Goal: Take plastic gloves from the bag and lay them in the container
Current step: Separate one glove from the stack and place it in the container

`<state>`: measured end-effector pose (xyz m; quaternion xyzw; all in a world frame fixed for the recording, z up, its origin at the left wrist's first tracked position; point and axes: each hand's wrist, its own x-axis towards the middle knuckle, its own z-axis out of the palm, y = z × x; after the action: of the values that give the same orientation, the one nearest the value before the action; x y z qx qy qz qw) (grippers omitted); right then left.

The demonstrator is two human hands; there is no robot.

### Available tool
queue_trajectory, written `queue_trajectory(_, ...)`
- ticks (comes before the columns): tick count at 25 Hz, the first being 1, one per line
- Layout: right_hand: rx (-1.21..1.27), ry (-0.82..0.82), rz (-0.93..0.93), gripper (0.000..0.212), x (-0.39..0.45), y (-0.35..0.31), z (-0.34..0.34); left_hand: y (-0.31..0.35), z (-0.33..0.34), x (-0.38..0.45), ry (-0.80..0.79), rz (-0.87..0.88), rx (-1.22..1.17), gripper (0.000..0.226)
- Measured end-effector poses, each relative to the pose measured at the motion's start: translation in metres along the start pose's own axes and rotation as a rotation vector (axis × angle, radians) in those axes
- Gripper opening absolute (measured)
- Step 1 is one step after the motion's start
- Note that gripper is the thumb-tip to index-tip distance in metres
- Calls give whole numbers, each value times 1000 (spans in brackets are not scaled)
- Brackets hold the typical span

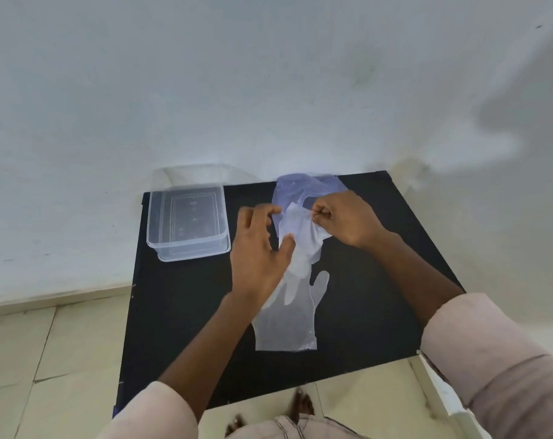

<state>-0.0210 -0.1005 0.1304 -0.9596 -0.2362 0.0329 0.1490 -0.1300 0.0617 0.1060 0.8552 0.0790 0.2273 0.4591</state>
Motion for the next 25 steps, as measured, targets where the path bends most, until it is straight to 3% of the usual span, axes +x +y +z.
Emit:
queue_trajectory(4, -70, 9, -23, 26, -3, -15, -14, -5, -3, 42, -274, -183, 27, 73)
queue_trajectory(6, -97, 0, -28, 25, -5, -19, -15, -5, -6, 53, -409, -349, -115, 70)
queue_trajectory(9, -136, 42, -54, 23, -7, -26, -22, -6, -11, 60, -539, -350, -212, 47)
queue_trajectory(14, -155, 55, -104, 19, -14, -29, -37, -3, -16, 68, -475, -305, -274, 20)
queue_trajectory(19, 231, 68, 3, 8, -22, -30, -61, 10, -29, 86, -498, -274, -365, 16)
queue_trajectory(21, 440, 99, 83, 34, -34, -24, -65, 15, -37, 92, -499, -250, -397, 15)
queue_trajectory(23, 482, 109, 150, 59, -46, -18, -59, 17, -44, 98, -499, -234, -421, 15)
queue_trajectory(25, 493, 183, 197, 57, -51, -12, -46, 17, -50, 103, -506, -221, -436, 14)
